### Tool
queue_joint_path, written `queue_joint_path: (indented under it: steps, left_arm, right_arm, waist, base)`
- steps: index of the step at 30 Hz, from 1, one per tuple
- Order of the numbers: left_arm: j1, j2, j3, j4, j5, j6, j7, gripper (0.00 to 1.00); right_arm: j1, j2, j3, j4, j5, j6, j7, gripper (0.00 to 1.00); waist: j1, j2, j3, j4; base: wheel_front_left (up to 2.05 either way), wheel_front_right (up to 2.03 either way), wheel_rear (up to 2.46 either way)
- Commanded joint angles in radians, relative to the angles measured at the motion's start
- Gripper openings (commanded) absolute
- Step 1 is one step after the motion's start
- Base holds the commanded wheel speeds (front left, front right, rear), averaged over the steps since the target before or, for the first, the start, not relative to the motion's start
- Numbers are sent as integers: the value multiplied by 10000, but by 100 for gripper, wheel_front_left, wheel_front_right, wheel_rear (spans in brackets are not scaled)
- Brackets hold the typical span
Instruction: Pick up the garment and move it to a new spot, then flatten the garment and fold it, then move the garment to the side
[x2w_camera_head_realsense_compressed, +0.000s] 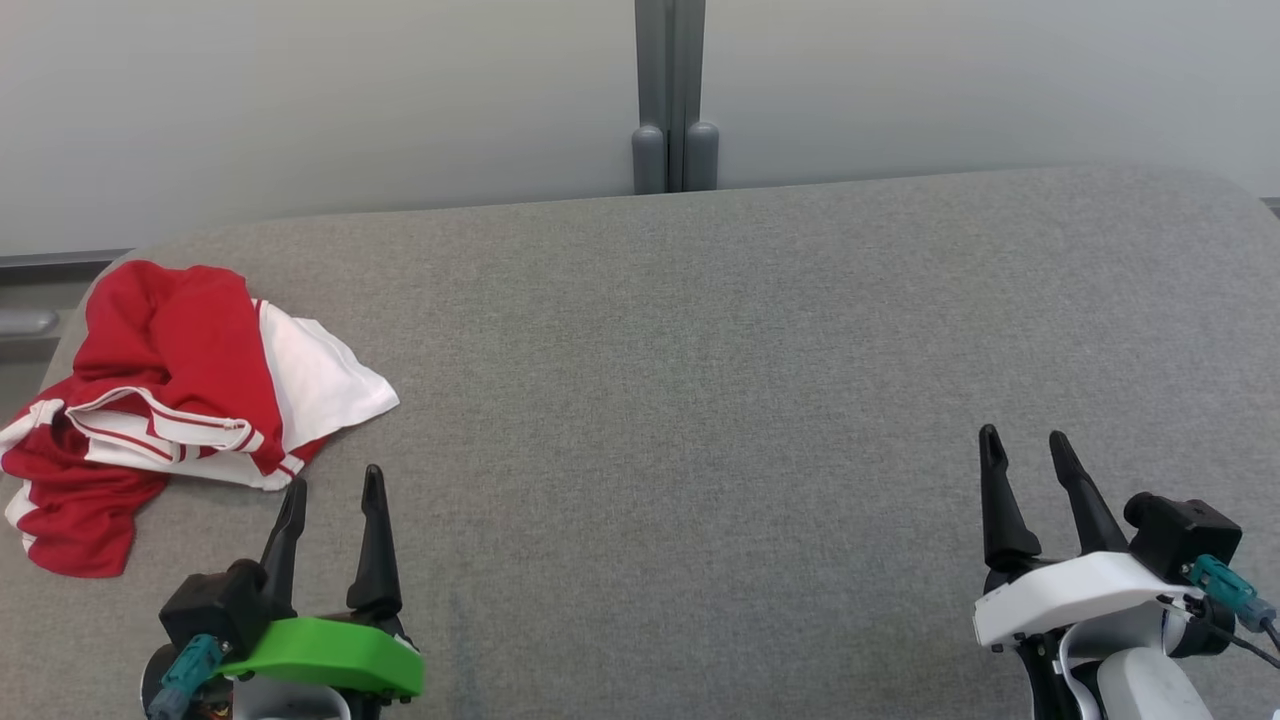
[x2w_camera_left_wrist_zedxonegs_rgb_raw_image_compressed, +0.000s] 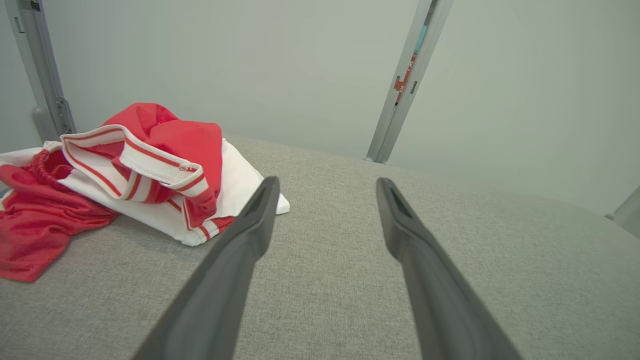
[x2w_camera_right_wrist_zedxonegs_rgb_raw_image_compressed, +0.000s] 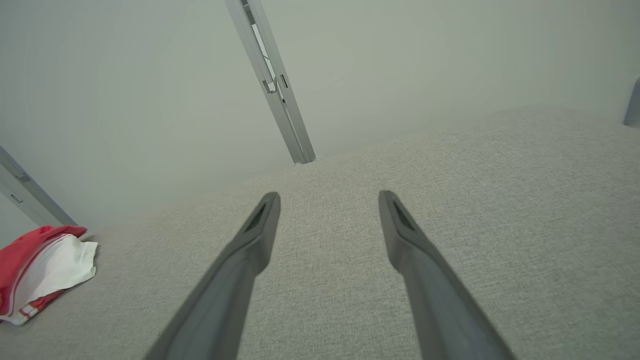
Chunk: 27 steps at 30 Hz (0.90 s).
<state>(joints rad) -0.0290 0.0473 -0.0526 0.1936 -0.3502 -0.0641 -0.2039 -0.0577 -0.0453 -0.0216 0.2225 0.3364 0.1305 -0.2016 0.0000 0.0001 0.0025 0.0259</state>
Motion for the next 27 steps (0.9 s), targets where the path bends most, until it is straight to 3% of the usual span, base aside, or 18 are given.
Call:
queue_joint_path:
  steps: [1, 27]
  left_arm:
    - [125, 88, -16, -62, 293, 39, -82, 100]
    - [228, 74, -219, 92, 1626, 317, -567, 100]
  right_arm:
    - [-109, -54, 16, -81, -297, 3, -107, 100]
    - [-15, -68, 384, 9, -2090, 2, -601, 100]
  waist:
    - [0, -1, -12, -8]
    - [0, -1, -167, 32]
  base:
    - [0, 0, 0]
    - [0, 0, 0]
